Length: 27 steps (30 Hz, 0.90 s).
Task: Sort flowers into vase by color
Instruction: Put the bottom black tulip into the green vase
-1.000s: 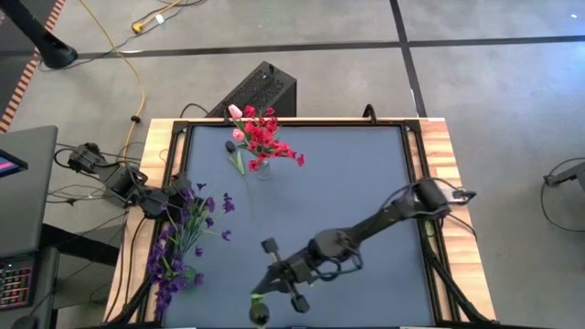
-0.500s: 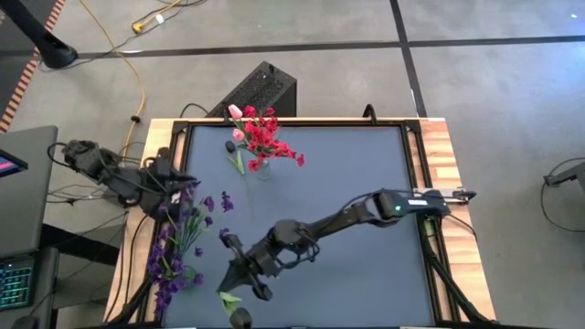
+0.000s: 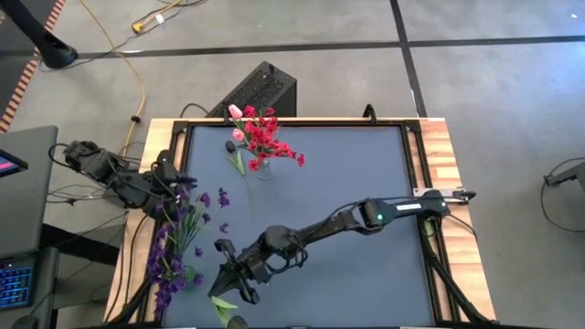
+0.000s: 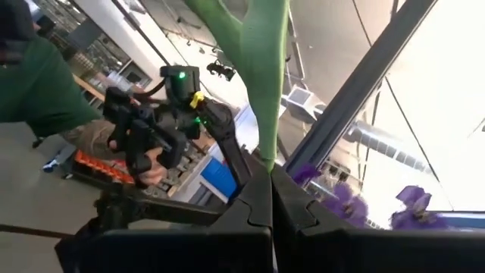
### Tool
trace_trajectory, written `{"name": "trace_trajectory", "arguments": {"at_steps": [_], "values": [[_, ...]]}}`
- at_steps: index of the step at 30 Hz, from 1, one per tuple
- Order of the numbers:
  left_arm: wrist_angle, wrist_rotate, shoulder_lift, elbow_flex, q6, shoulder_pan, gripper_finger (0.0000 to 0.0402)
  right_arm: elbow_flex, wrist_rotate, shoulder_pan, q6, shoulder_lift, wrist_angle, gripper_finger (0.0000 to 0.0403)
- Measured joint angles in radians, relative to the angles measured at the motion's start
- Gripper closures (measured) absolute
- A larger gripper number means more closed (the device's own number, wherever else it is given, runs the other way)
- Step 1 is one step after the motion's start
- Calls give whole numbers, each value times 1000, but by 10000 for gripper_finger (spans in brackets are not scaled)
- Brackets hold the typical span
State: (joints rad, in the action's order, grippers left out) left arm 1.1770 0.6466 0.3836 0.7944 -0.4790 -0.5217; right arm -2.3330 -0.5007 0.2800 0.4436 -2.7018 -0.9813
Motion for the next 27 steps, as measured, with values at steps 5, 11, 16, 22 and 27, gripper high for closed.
{"name": "trace_trajectory", "arguments": {"at_steps": [5, 11, 16, 22, 27], "values": [[-80, -122, 0, 0, 42, 0, 345, -7, -4, 1, 0, -6, 8, 387], [-148, -93, 1, 30, 135, -1, 345, -6, -4, -3, 2, -2, -43, 383], [-12, 108, 0, 133, 69, 0, 345, -5, 6, -10, -67, 18, -46, 385], [14, 192, 0, 300, 98, 0, 345, -5, 10, -24, -121, 115, 132, 386], [-102, 150, 0, 384, 218, 0, 345, -5, 26, -34, -70, 285, 596, 386]]}}
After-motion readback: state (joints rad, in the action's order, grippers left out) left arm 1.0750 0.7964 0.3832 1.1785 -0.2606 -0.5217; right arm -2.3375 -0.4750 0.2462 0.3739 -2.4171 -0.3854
